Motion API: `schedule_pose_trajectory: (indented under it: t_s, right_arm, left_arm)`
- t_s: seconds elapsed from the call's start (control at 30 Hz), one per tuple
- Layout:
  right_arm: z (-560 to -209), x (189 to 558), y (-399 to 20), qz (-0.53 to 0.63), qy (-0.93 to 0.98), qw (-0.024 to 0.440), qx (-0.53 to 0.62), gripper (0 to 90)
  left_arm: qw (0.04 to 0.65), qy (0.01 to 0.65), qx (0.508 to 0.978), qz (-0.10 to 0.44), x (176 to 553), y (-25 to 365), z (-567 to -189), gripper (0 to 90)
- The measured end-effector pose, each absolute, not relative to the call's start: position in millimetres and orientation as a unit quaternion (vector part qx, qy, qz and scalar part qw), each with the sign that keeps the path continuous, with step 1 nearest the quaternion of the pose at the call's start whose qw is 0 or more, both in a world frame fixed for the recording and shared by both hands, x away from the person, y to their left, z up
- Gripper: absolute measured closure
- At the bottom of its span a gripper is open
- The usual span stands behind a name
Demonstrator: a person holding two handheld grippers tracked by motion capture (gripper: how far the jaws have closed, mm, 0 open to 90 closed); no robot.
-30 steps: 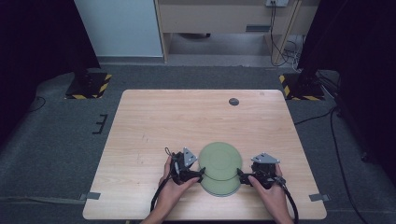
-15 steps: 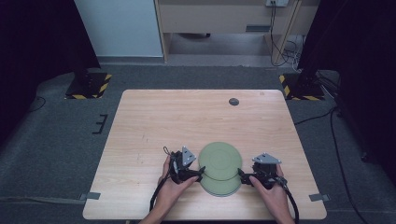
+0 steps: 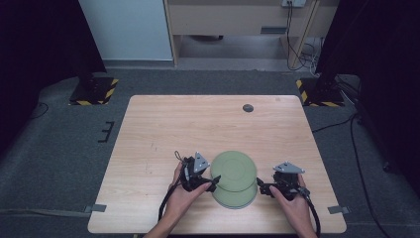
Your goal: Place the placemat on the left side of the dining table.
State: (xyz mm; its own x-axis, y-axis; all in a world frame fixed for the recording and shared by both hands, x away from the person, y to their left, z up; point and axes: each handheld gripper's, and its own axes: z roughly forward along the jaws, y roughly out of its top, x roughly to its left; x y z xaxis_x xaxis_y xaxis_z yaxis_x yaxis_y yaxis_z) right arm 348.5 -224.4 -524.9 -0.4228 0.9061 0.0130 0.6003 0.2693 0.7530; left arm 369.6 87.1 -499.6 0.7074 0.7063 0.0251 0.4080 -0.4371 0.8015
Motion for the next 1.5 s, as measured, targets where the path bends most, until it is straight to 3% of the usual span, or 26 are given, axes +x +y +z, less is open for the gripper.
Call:
schedule_pose_trajectory:
  t_s: [0.3, 0.57, 0.83, 1.5]
  right_arm:
    - [-526, 349, -234, 0.351, 0.761, 0.215, 0.501, 5.6]
    - [-526, 350, -232, 0.349, 0.764, 0.218, 0.497, 5.5]
    - [-525, 349, -227, 0.353, 0.767, 0.223, 0.487, 5.2]
    - [-526, 347, -215, 0.359, 0.775, 0.212, 0.475, 7.0]
  left_arm:
    - [0.403, 0.369, 0.826, 0.142, 404, 84, -505, 7.2]
    - [0.380, 0.362, 0.839, 0.147, 405, 84, -516, 8.9]
    - [0.366, 0.355, 0.852, 0.120, 404, 77, -521, 7.8]
    - [0.376, 0.356, 0.849, 0.105, 406, 76, -525, 7.1]
